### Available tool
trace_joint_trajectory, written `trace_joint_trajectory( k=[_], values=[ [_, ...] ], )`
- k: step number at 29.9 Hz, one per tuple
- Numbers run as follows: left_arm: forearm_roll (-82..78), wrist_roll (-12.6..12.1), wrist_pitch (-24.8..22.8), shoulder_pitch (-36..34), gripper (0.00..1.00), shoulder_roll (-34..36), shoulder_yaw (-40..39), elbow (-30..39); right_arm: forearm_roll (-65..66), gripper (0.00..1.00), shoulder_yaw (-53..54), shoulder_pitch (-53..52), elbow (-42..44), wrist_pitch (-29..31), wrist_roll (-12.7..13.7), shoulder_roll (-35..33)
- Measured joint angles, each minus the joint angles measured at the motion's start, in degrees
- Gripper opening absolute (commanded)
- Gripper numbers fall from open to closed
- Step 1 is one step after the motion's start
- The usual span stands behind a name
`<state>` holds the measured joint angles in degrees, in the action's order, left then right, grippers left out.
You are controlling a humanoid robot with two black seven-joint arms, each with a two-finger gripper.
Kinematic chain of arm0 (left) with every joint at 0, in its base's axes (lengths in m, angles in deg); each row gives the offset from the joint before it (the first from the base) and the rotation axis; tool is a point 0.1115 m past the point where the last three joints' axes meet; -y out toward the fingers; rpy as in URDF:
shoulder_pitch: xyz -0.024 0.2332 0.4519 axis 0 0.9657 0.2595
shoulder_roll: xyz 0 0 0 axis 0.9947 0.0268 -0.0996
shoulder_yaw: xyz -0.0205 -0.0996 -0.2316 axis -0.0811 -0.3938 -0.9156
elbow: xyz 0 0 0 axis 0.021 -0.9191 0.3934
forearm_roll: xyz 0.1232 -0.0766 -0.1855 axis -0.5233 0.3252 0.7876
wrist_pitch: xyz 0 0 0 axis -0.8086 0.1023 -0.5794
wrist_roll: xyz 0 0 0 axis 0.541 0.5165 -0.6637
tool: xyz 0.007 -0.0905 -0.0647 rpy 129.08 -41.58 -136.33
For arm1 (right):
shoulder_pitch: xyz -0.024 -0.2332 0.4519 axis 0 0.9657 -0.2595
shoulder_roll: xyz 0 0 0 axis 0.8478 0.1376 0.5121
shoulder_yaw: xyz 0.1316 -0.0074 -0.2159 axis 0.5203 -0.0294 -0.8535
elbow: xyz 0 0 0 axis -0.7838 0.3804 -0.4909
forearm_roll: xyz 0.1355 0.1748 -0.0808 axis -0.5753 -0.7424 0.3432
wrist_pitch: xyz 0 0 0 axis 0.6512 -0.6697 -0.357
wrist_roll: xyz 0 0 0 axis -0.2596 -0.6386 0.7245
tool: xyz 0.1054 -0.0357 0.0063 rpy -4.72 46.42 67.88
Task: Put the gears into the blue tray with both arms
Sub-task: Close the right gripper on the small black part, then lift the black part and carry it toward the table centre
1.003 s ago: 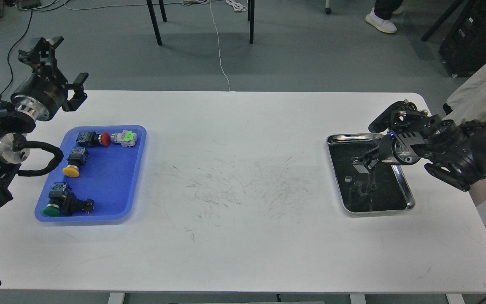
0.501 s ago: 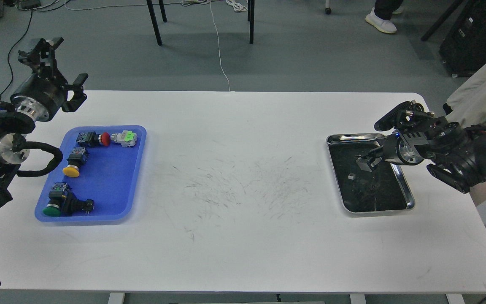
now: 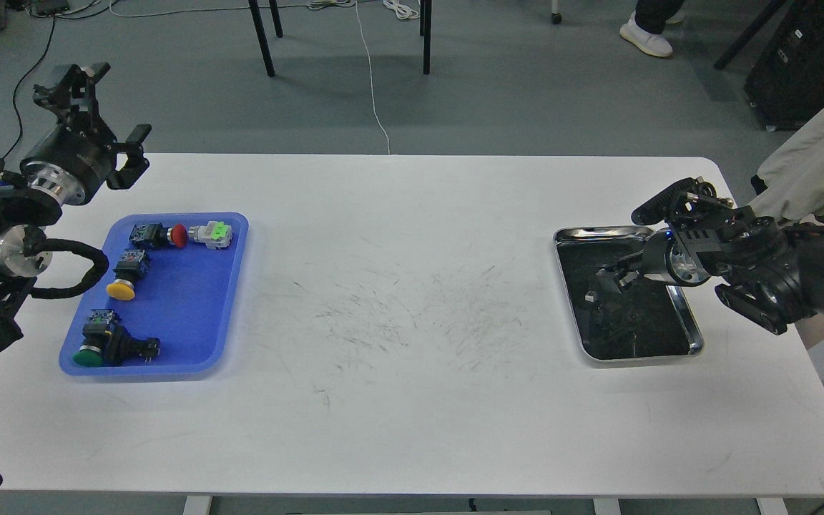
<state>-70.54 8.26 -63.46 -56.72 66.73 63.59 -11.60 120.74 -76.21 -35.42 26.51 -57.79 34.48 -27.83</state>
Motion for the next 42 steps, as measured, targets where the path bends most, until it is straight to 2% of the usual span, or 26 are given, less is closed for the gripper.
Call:
trace_joint_trajectory(
  k=[4, 11, 13, 14, 18, 20, 22, 23, 24, 28, 35, 42],
  values=[
    [0.0, 0.0, 0.0, 0.0, 0.99, 0.0, 0.0, 0.0, 0.0, 0.71, 0.0, 0.0, -0.2, 0.1, -0.3, 0.0],
    [-0.1, 0.0, 0.0, 0.0, 0.99, 0.1, 0.0, 0.0, 0.0, 0.54, 0.0, 0.4, -0.3, 0.1, -0.7, 0.1],
    [-0.1, 0.0, 0.0, 0.0, 0.99, 0.1, 0.1, 0.0, 0.0, 0.52, -0.1, 0.4, -0.3, 0.1, -0.7, 0.1],
    [-0.1, 0.0, 0.0, 0.0, 0.99, 0.1, 0.1, 0.0, 0.0, 0.48, -0.1, 0.5, -0.4, 0.1, -0.7, 0.1],
    [-0.1, 0.0, 0.0, 0.0, 0.99, 0.1, 0.1, 0.0, 0.1, 0.43, -0.4, 0.5, -0.4, 0.1, -1.0, 0.1],
    [-0.1, 0.0, 0.0, 0.0, 0.99, 0.1, 0.1, 0.0, 0.1, 0.32, -0.5, 0.5, -0.5, 0.2, -1.3, 0.1],
    [-0.1, 0.0, 0.0, 0.0, 0.99, 0.1, 0.1, 0.0, 0.1, 0.29, -0.5, 0.4, -0.5, 0.5, -1.5, 0.2],
    [-0.1, 0.0, 0.0, 0.0, 0.99, 0.1, 0.1, 0.0, 0.1, 0.22, -0.6, 0.4, -0.5, 0.7, -1.5, 0.2],
    [-0.1, 0.0, 0.0, 0.1, 0.99, 0.1, 0.1, 0.0, 0.1, 0.20, -0.6, 0.3, -0.5, 0.9, -1.5, 0.2],
    [-0.1, 0.0, 0.0, 0.1, 0.99, 0.1, 0.1, 0.0, 0.1, 0.17, -0.6, 0.0, -0.8, 1.3, -2.2, 0.2],
    [-0.1, 0.0, 0.0, 0.1, 0.99, 0.1, 0.1, 0.0, 0.2, 0.02, -0.6, -0.4, -0.9, 1.4, -2.5, 0.2],
    [-0.1, 0.0, 0.0, 0.1, 0.99, 0.1, 0.2, 0.0, 0.1, 0.01, -0.5, -0.8, -1.1, 1.4, -3.4, 0.2]
  ],
)
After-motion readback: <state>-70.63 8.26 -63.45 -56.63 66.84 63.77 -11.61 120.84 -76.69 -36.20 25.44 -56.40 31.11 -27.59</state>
